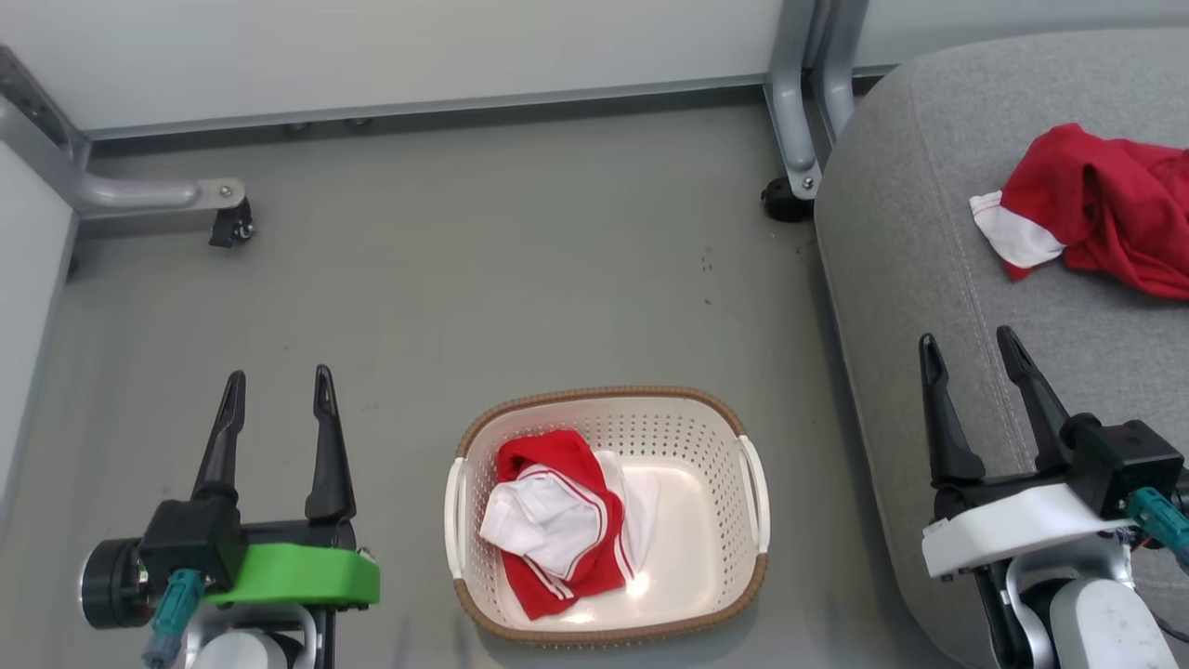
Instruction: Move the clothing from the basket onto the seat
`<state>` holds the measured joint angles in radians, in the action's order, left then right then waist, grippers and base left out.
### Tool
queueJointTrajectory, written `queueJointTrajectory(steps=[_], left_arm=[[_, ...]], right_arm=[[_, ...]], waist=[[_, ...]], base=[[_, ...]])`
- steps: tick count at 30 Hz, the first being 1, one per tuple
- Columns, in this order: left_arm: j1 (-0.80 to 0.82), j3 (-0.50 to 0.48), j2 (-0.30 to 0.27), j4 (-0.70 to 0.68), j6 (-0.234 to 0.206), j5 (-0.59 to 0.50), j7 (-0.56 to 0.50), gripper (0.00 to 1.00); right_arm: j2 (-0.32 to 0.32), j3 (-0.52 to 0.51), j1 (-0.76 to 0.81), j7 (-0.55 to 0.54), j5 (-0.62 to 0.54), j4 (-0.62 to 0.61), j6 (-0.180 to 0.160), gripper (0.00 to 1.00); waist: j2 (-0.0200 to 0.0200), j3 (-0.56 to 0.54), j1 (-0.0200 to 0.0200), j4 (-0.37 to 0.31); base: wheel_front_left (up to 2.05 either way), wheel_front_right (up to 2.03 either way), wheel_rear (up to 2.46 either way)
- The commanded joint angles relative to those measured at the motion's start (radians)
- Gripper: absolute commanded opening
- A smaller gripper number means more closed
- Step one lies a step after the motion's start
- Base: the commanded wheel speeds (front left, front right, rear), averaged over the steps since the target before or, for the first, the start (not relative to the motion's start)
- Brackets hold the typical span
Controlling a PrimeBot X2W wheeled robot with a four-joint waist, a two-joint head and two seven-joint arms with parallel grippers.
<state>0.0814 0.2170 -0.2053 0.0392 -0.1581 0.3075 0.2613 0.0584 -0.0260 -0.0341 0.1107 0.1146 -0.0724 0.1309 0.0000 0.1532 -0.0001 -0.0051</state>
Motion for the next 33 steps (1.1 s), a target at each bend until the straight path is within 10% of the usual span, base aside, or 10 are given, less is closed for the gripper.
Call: queueJointTrajectory(steps=[1, 33], left_arm=[[-0.027, -0.008, 0.005, -0.003, 0.007, -0.006, 0.005, 1.0], [-0.135, -0.064, 0.075, 0.083, 0.079, -0.062, 0.004, 1.0]], right_arm=[[0.0, -0.001, 0.025, -0.01, -0.007, -0.012, 0.0, 1.0], [-0.007, 0.032, 0.123, -0.041, 0.001, -0.023, 0.0, 1.0]], waist=[[0.0, -0.041, 0.0001, 0.022], [0.0, -0.13, 0.0001, 0.002]], base=[[0.0, 0.0, 0.0], [0.0, 0.0, 0.0]])
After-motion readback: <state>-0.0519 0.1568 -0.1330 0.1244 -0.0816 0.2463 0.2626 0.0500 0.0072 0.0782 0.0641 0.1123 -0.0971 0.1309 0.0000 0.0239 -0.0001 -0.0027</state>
